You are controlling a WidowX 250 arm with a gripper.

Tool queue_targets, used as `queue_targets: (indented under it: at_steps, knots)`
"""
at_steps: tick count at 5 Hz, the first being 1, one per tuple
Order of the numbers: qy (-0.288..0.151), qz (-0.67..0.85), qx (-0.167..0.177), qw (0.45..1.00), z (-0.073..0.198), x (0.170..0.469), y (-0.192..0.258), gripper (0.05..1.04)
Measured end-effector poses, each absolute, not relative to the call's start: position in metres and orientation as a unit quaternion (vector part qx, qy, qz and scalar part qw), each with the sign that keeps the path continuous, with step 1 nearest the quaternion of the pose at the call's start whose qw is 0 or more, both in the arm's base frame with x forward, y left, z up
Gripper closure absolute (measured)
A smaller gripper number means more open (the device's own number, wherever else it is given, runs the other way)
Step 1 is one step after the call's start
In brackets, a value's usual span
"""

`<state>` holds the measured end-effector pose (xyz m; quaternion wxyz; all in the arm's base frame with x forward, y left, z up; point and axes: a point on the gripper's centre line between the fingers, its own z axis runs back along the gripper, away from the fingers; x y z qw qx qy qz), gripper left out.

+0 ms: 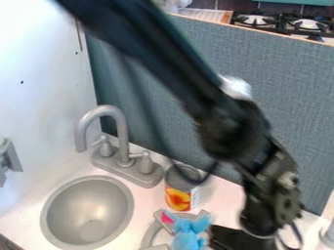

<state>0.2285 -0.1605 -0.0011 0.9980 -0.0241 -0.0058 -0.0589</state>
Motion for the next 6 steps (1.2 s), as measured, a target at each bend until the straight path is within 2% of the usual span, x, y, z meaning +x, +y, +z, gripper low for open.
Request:
queue_targets:
  at_steps: [1, 2, 3, 4, 5, 6]
  knots:
    - [0.011, 0.047, 0.013, 0.999, 0.008, 0.187, -0.118, 0.975]
    - [0.024, 0.138, 0.024, 0.99, -0.003, 0.171, -0.067, 0.975]
    - [0.011, 0.184, 0.051, 0.981, -0.009, 0.174, -0.026, 0.975]
    - [-0.025, 0.269, 0.058, 0.961, -0.019, 0.185, -0.02, 0.975]
    - [-0.012, 0.304, 0.061, 0.951, -0.033, 0.184, -0.021, 0.975]
    - [-0.018, 0.361, 0.038, 0.932, -0.053, 0.175, -0.013, 0.975]
